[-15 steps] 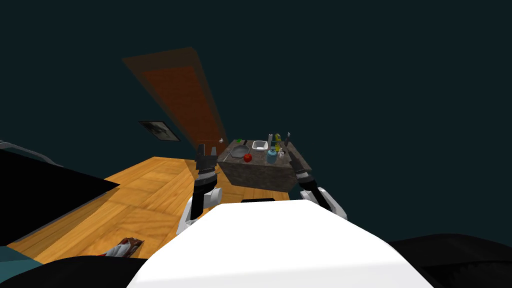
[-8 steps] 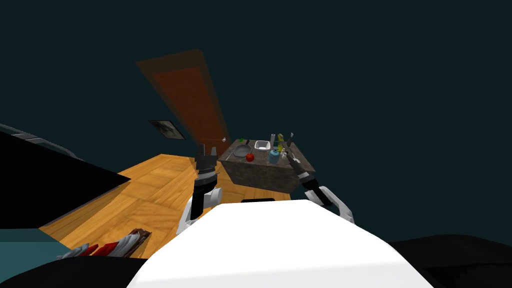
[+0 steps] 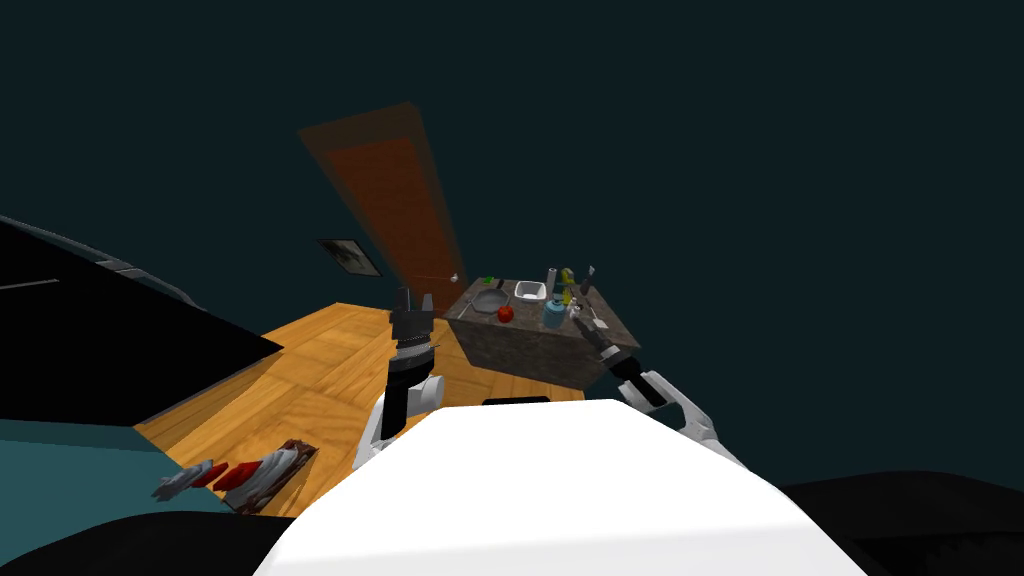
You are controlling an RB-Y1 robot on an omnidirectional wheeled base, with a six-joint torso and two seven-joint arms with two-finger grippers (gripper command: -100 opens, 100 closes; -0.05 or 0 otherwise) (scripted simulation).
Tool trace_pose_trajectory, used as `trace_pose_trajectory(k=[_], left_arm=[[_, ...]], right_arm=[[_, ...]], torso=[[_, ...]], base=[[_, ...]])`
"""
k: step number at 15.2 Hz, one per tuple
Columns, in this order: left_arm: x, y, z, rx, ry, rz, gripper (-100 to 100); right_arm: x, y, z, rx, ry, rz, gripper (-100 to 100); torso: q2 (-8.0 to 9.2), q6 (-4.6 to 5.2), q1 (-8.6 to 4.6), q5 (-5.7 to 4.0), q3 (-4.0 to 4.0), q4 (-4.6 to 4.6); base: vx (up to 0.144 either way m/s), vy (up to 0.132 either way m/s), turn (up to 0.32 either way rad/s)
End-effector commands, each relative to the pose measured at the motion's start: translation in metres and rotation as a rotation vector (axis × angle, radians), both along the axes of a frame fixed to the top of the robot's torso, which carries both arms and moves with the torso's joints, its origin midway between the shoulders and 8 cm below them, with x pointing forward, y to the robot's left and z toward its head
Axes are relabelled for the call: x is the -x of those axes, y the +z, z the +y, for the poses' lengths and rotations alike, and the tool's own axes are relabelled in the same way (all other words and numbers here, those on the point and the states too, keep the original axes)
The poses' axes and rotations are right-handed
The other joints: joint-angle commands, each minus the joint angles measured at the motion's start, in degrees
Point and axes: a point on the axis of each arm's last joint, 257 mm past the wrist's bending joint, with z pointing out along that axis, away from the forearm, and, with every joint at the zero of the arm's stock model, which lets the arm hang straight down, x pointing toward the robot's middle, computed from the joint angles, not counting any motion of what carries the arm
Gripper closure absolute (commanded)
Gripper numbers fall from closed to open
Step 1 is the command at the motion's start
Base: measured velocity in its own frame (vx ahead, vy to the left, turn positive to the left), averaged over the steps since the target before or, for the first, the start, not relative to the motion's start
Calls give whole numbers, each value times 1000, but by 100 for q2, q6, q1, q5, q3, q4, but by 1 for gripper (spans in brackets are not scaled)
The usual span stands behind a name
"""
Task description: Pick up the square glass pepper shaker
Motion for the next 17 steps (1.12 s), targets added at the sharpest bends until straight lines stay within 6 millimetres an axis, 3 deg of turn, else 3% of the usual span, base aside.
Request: trace_pose_trajectory(k=[1,2,5,6,7,10,11,13,16,17], left_arm=[[0,0,0,0,0,0,0],[0,0,0,0,0,0,0],[0,0,0,0,0,0,0],[0,0,0,0,0,0,0],[0,0,0,0,0,0,0],[0,0,0,0,0,0,0],[0,0,0,0,0,0,0],[0,0,0,0,0,0,0],[0,0,0,0,0,0,0],[0,0,0,0,0,0,0]], right_arm=[[-2,-20,-21,93,-21,47,-100],[-2,-20,-21,93,-21,47,-100],[-4,-45,-53,225,-50,111,-100],[-4,-46,-53,226,-50,112,-100],[-4,-57,-70,291,-65,142,-100],[-4,-67,-88,356,-81,172,-100],[-3,-76,-106,419,-96,200,-100],[-3,-76,-106,419,-96,200,-100],[0,-94,-160,596,-141,276,-100],[0,-94,-160,596,-141,276,-100]], torso=[[0,0,0,0,0,0],[-1,-1,1,0,0,0],[-2,0,2,0,-1,0],[-2,-1,4,0,-1,-1],[-3,0,5,1,-2,-1],[-6,-1,6,2,-3,-1],[-5,-1,6,2,-3,-1],[-3,0,7,1,-1,0],[-7,-3,7,1,-4,-1],[-10,-3,12,3,-5,-2]], base=[[2,28,91],[4,26,83],[3,30,103],[7,33,80],[9,37,111],[9,35,87],[5,38,128],[5,27,51],[17,45,157],[27,58,128]])
